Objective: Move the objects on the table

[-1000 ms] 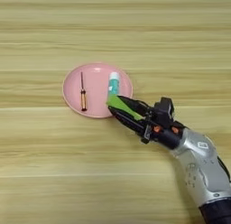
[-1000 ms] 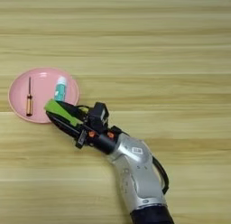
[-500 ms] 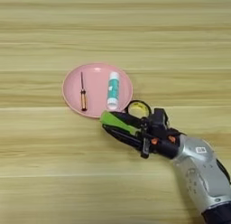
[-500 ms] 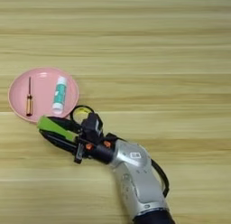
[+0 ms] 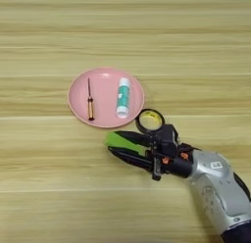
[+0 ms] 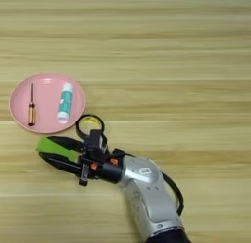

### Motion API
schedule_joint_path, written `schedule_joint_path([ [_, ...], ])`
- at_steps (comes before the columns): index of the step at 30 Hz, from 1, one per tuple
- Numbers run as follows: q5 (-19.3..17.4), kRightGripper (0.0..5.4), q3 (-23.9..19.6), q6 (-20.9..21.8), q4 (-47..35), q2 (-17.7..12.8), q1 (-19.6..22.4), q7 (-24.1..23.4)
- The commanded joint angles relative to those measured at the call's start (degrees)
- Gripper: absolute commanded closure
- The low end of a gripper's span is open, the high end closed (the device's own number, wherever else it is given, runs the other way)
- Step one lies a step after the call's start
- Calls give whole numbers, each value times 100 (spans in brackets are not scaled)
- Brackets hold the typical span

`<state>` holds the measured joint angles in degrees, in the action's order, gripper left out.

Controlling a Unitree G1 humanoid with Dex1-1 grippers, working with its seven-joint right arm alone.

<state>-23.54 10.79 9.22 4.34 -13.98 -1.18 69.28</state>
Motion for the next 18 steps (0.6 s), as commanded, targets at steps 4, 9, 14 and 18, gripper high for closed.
schedule_joint_path([
  [4, 28, 401, 27, -32, -272, -153, 169, -104],
  [9, 60, 401, 100, -56, -278, -209, 158, -95],
  [14, 125, 401, 159, -81, -275, -252, 154, -85],
  [18, 162, 401, 202, -73, -272, -276, 150, -90],
])
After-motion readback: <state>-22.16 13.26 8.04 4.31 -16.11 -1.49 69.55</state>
